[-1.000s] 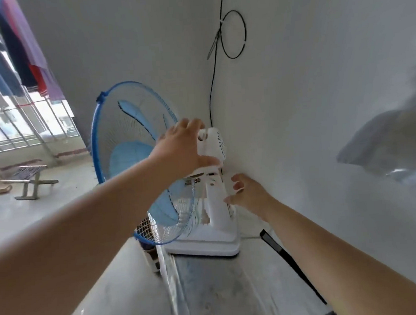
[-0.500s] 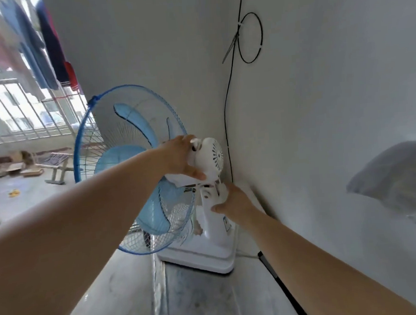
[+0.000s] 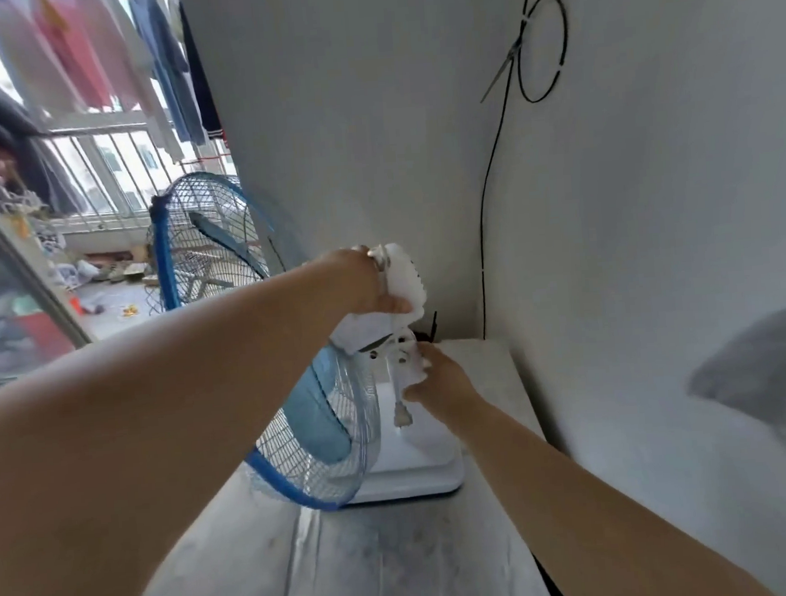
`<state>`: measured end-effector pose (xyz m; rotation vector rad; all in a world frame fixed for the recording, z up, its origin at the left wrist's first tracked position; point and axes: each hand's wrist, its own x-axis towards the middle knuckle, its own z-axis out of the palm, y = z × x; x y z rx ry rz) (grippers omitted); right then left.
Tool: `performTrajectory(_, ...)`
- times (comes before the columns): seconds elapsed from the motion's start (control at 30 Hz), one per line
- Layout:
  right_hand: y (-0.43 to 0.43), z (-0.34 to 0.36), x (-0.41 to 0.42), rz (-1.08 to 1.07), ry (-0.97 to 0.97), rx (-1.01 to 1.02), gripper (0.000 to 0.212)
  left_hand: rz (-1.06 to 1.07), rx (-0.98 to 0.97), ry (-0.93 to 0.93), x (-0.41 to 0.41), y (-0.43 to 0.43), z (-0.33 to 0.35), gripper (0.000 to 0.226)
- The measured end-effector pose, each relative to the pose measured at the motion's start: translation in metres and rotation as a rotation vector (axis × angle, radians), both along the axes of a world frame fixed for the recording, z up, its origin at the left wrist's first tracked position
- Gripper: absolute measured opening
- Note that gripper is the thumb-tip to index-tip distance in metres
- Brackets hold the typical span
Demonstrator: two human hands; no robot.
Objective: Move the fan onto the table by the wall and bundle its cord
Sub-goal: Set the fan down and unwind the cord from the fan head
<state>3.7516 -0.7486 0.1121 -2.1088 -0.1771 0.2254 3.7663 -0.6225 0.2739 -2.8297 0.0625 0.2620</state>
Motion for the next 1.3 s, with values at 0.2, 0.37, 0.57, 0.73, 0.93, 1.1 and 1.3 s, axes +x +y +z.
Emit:
performTrajectory(0.2, 0.007, 0.002, -0.004, -0.215, 0.031, 0.163, 0.027, 0.024, 0.069, 0.06, -0.013, -0.001, 0.01, 0.11)
performTrajectory(0.37, 0.016, 0.007, -0.003, -0.349, 0.425, 0.58, 0.021, -0.005, 0.037, 0.029, -0.012, 0.006, 0.002, 0.111)
performTrajectory(0.57, 0.029, 0.001, 0.003, -0.383, 0.719, 0.797, 0.045, 0.08, -0.04, 0.008, 0.0, 0.014, -0.008, 0.125)
performTrajectory(0.73, 0.031, -0.007, 0.01, -0.398, 0.732, 0.897, 0.038, 0.125, -0.069, 0.003, 0.005, 0.015, -0.009, 0.126)
performTrajectory(0.93, 0.033, -0.009, 0.013, -0.454, 0.552, 0.763, 0.028, 0.124, -0.06, 0.014, 0.007, 0.013, -0.009, 0.125)
performTrajectory(1.1, 0.03, -0.01, 0.015, -0.261, -0.169, -0.14, 0.037, 0.094, -0.066, 0.039, 0.009, 0.013, -0.01, 0.126)
performTrajectory(1.3, 0.02, -0.006, 0.013, -0.13, -1.02, -0.629, 0.02, 0.084, -0.04, 0.048, 0.009, 0.013, -0.009, 0.126)
